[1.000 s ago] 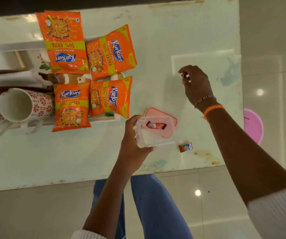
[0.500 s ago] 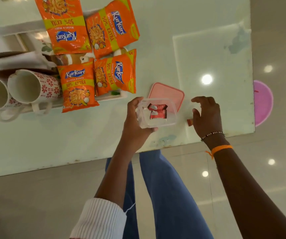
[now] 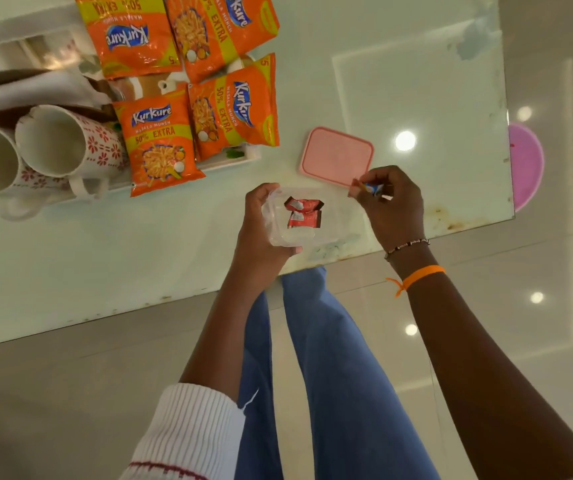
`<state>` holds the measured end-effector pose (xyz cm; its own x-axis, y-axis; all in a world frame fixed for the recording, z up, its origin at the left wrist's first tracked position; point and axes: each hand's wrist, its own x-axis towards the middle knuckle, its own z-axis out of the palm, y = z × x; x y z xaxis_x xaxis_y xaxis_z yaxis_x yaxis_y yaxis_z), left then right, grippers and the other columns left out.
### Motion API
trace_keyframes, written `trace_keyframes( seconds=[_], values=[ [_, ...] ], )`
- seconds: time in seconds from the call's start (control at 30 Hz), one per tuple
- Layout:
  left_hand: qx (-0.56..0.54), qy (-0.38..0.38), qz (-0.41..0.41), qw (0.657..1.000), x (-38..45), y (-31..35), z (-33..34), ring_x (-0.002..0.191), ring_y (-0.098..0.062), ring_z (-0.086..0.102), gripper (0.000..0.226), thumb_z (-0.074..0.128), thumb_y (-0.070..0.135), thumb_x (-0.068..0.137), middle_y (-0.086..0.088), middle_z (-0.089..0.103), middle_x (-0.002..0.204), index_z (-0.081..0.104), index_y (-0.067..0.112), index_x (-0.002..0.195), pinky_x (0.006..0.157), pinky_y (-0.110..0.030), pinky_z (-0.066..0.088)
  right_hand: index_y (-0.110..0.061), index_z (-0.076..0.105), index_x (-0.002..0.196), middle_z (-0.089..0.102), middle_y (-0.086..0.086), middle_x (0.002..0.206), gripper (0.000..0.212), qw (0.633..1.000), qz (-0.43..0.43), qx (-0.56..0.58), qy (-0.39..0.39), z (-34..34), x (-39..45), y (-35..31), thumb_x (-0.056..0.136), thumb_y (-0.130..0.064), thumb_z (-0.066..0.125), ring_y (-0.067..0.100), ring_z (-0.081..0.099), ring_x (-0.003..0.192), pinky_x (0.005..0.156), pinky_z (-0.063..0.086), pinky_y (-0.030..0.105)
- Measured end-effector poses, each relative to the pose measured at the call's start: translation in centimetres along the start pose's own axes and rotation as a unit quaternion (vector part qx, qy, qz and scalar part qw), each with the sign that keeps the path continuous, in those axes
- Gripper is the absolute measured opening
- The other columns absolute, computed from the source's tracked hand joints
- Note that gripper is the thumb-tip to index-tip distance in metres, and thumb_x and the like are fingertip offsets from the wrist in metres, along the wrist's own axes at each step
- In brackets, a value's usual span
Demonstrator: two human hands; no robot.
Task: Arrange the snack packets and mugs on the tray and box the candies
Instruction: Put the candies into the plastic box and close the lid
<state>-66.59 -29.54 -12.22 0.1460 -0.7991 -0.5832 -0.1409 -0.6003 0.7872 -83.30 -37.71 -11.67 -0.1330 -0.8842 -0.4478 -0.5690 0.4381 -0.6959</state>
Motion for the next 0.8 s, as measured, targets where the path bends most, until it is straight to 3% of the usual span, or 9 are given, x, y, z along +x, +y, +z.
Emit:
trace_keyframes(
  seconds=[0.13,0.2,0.3,0.4,0.5,0.6,0.67,0.73,0.8],
  values=[
    [0.007,-0.002,0.021,1.0,-0.4,-0.3,-0.8,0.116,-0.004,0.044,0.091,0.082,0.001,0.059,0.013,0.041,0.124,0.031,0.02,0.132,0.087,-0.002,0.04,-0.011,0.064,0.087,0.061,-0.007,0.088,0.016,0.979,-0.076,-0.049,-0.184,1.1,-3.1,-2.0,0.076,-0.017,0.073,0.003,0.052,0.079,0.074,0.038,0.005],
    [0.01,-0.006,0.028,1.0,-0.7,-0.5,-1.4,0.11,0.007,0.045,0.089,0.082,0.002,0.06,0.022,0.042,0.12,0.032,0.021,0.131,0.086,-0.001,0.04,-0.01,0.065,0.085,0.064,-0.003,0.089,0.009,0.983,-0.078,-0.055,-0.155,1.5,-3.0,-2.1,0.079,-0.014,0.07,0.005,0.052,0.078,0.073,0.038,0.007],
    [0.011,-0.004,0.035,0.999,-1.0,-1.0,-2.1,0.107,0.022,0.044,0.09,0.082,0.001,0.059,0.034,0.037,0.118,0.032,0.022,0.13,0.086,-0.005,0.044,-0.006,0.065,0.088,0.069,0.009,0.095,0.008,0.997,-0.06,-0.044,-0.019,1.6,-0.8,-2.3,0.083,-0.006,0.059,0.009,0.056,0.076,0.064,0.037,-0.002],
    [0.011,0.004,0.036,0.999,-1.3,-1.7,-2.6,0.109,0.021,0.043,0.09,0.083,0.002,0.06,0.035,0.037,0.119,0.031,0.026,0.13,0.088,-0.009,0.045,-0.01,0.056,0.114,0.057,0.012,0.121,0.036,0.971,-0.119,-0.203,-0.035,2.1,2.5,-1.9,0.079,-0.006,0.062,0.026,0.053,0.109,0.085,0.042,0.02],
    [0.003,0.006,0.024,1.0,-1.6,-2.2,-3.0,0.111,0.012,0.047,0.088,0.083,0.003,0.06,0.032,0.04,0.118,0.032,0.026,0.129,0.091,-0.02,0.049,-0.017,0.031,0.141,0.033,0.011,0.148,0.08,0.917,-0.166,-0.338,-0.129,3.5,5.0,-1.5,0.073,-0.023,0.073,0.031,0.03,0.136,0.11,0.032,0.043],
    [-0.004,0.006,0.013,1.0,-1.7,-2.6,-3.2,0.108,0.02,0.044,0.088,0.083,0.005,0.06,0.034,0.04,0.116,0.033,0.025,0.129,0.087,-0.009,0.047,-0.024,0.022,0.145,0.024,0.009,0.153,0.092,0.876,-0.197,-0.406,-0.171,4.9,6.0,-1.3,0.07,-0.033,0.075,0.032,0.023,0.14,0.114,0.022,0.053],
    [-0.012,0.007,0.001,1.0,-1.8,-2.7,-3.2,0.107,0.022,0.043,0.088,0.083,0.007,0.061,0.034,0.039,0.116,0.032,0.027,0.13,0.085,-0.005,0.044,-0.028,0.028,0.142,0.03,0.011,0.148,0.086,0.858,-0.216,-0.435,-0.165,5.2,5.8,-1.1,0.07,-0.035,0.073,0.037,0.032,0.132,0.109,0.031,0.052],
    [-0.031,0.005,-0.014,0.999,-1.9,-2.7,-3.4,0.104,0.024,0.043,0.086,0.083,0.009,0.062,0.03,0.041,0.116,0.033,0.029,0.129,0.079,-0.003,0.044,-0.028,0.037,0.137,0.039,0.014,0.137,0.077,0.88,-0.213,-0.404,-0.133,4.9,5.4,-1.4,0.068,-0.035,0.072,0.037,0.042,0.119,0.097,0.044,0.049],
    [-0.057,0.005,-0.026,0.998,-1.9,-2.8,-3.8,0.098,0.029,0.045,0.083,0.082,0.005,0.063,0.029,0.043,0.114,0.034,0.031,0.126,0.069,0.0,0.044,-0.025,0.043,0.13,0.041,0.016,0.128,0.072,0.942,-0.166,-0.274,-0.097,4.0,4.7,-1.7,0.065,-0.031,0.073,0.033,0.047,0.112,0.092,0.049,0.041]
  ],
)
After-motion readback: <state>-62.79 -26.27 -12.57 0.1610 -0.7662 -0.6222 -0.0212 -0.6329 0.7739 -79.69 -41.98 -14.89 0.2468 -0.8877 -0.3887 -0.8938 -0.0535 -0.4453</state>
